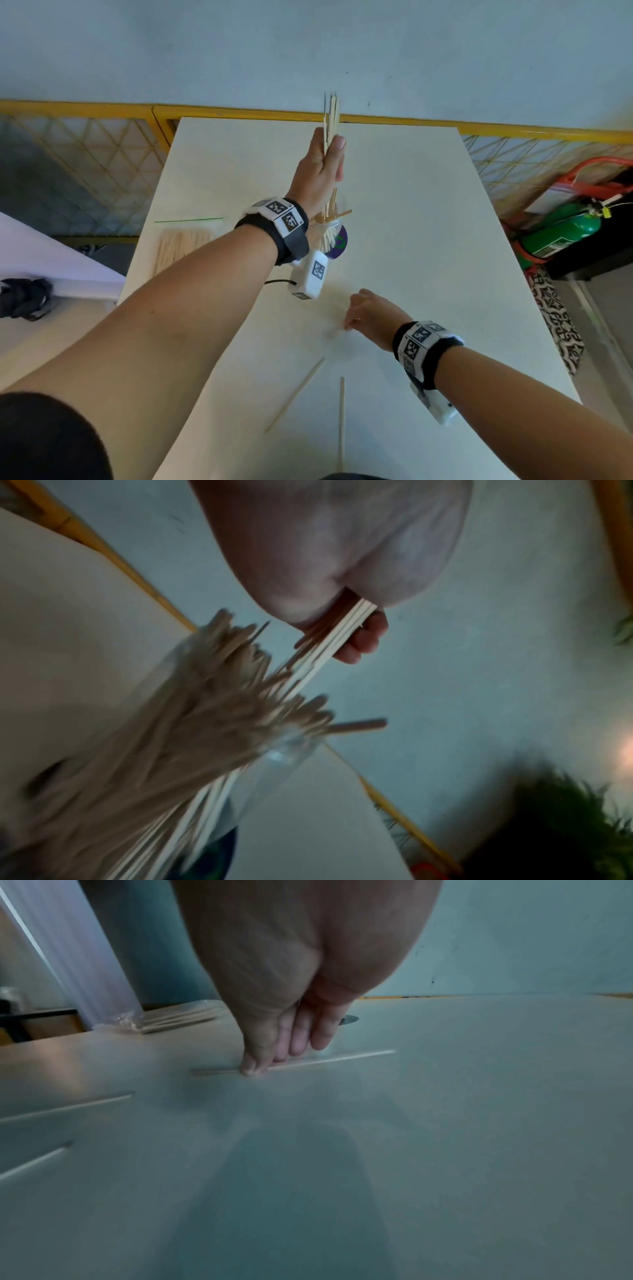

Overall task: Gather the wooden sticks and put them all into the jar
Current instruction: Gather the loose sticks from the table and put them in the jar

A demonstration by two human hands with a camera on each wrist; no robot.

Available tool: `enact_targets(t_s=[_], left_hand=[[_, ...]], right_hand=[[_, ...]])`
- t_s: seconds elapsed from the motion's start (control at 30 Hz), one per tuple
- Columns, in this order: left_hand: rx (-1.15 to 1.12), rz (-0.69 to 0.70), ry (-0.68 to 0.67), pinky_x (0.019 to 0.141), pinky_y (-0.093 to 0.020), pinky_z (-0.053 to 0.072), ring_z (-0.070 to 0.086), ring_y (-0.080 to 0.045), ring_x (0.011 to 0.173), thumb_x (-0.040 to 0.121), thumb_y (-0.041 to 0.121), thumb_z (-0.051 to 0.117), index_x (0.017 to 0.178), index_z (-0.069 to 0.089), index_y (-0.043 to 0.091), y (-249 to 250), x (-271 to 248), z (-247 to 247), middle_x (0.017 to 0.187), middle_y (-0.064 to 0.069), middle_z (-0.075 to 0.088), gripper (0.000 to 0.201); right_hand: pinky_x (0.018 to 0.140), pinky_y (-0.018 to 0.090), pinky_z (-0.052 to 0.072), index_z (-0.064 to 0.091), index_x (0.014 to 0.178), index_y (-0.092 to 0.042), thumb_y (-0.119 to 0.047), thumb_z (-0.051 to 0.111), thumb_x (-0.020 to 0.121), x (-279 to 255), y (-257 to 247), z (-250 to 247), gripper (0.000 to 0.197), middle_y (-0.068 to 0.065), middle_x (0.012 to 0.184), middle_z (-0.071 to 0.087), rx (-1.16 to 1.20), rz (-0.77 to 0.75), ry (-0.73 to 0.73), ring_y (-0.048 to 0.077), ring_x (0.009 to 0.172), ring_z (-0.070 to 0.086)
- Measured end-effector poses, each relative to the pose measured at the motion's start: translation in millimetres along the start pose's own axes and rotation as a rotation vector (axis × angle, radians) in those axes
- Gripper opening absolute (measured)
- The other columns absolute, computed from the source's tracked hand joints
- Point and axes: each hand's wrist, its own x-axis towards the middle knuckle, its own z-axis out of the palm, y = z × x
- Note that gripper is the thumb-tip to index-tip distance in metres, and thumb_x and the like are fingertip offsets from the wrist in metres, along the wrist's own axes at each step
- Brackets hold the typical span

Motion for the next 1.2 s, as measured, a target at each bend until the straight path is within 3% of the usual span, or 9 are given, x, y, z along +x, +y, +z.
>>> enact_targets(t_s=[0.17, 0.23, 0.33, 0.5, 0.63, 0.73, 0.9, 1.1, 1.2], left_hand=[[0.081, -0.042, -0.020, 0.077, -0.027, 0.053, 0.068, -0.007, 0.080, 0.098, 0.028, 0.048, 0.093, 0.057, 0.020, -36.9, -16.9, 9.9, 0.083, 0.007, 0.066, 0.013], [0.050, -0.043, 0.000, 0.082, -0.031, 0.057, 0.070, -0.018, 0.085, 0.094, 0.021, 0.051, 0.090, 0.058, 0.029, -38.3, -18.3, 7.7, 0.085, 0.004, 0.068, 0.011], [-0.023, -0.061, -0.017, 0.067, -0.020, 0.053, 0.062, -0.017, 0.069, 0.092, 0.008, 0.045, 0.121, 0.049, 0.020, -34.9, -17.4, 1.6, 0.077, 0.002, 0.062, 0.032], [0.038, -0.057, -0.053, 0.067, -0.024, 0.047, 0.053, -0.018, 0.066, 0.099, 0.018, 0.037, 0.135, 0.033, 0.016, -35.7, -21.5, -2.7, 0.068, 0.003, 0.049, 0.037], [0.119, -0.044, -0.051, 0.072, -0.019, 0.045, 0.061, -0.018, 0.077, 0.099, 0.026, 0.042, 0.119, 0.052, 0.012, -36.2, -26.0, -7.6, 0.078, 0.006, 0.059, 0.026], [0.195, -0.048, -0.002, 0.074, -0.011, 0.047, 0.066, -0.015, 0.090, 0.097, 0.027, 0.050, 0.118, 0.059, 0.013, -37.4, -27.8, -13.2, 0.099, -0.003, 0.070, 0.027], [0.201, -0.051, -0.031, 0.079, -0.040, 0.055, 0.068, -0.028, 0.082, 0.094, 0.027, 0.044, 0.137, 0.031, 0.011, -34.3, -33.4, -13.4, 0.094, -0.014, 0.071, 0.047], [0.153, 0.061, 0.021, 0.068, -0.018, 0.050, 0.070, -0.028, 0.091, 0.098, 0.016, 0.043, 0.154, 0.005, 0.021, -27.4, -36.4, -6.1, 0.135, -0.015, 0.057, 0.068], [0.173, 0.036, 0.067, 0.051, -0.024, 0.049, 0.065, -0.022, 0.064, 0.100, 0.016, 0.039, 0.153, 0.011, 0.023, -26.2, -34.9, -0.9, 0.101, -0.011, 0.068, 0.060]], right_hand=[[0.062, 0.033, 0.054, 0.058, 0.080, -0.016, 0.001, 0.070, 0.074, -10.1, 0.1, 21.1, 0.022, 0.002, 0.084, 0.058, -0.051, -0.066, 0.157, 0.024, 0.075, 0.056], [0.066, 0.033, 0.051, 0.054, 0.089, -0.015, 0.005, 0.062, 0.079, -9.8, -5.6, 19.1, 0.024, 0.002, 0.090, 0.056, -0.066, -0.035, 0.136, 0.021, 0.077, 0.051], [0.071, 0.029, 0.038, 0.047, 0.106, -0.013, 0.004, 0.043, 0.090, -14.6, -20.4, 7.7, 0.024, 0.005, 0.102, 0.055, 0.005, -0.031, 0.021, 0.018, 0.079, 0.041], [0.097, 0.028, 0.039, 0.035, 0.136, -0.022, -0.033, 0.058, 0.083, -36.7, -51.2, 7.1, 0.058, -0.003, 0.124, 0.049, -0.022, -0.229, -0.165, 0.016, 0.109, 0.047], [0.100, 0.033, 0.035, 0.012, 0.149, -0.039, -0.056, 0.064, 0.078, -28.2, -60.6, 23.4, 0.090, 0.001, 0.133, 0.038, -0.240, -0.387, -0.336, 0.018, 0.115, 0.040], [0.090, 0.031, 0.040, 0.034, 0.142, -0.042, -0.053, 0.059, 0.084, -20.6, -61.2, 23.5, 0.065, 0.000, 0.122, 0.046, -0.187, -0.397, -0.298, 0.018, 0.106, 0.046], [0.056, 0.024, 0.053, 0.072, 0.081, -0.033, -0.034, 0.069, 0.080, -21.9, -62.8, 34.3, 0.004, -0.007, 0.084, 0.061, -0.047, -0.484, 0.040, 0.013, 0.072, 0.061], [0.058, 0.022, 0.052, 0.059, 0.083, -0.021, -0.015, 0.080, 0.065, -20.2, -59.1, 49.3, 0.028, -0.005, 0.086, 0.060, -0.194, -0.334, 0.179, 0.012, 0.069, 0.057], [0.054, 0.020, 0.049, 0.058, 0.079, -0.018, -0.003, 0.076, 0.050, -22.1, -60.4, 49.6, 0.037, -0.005, 0.077, 0.060, -0.209, -0.240, 0.221, 0.012, 0.060, 0.056]])
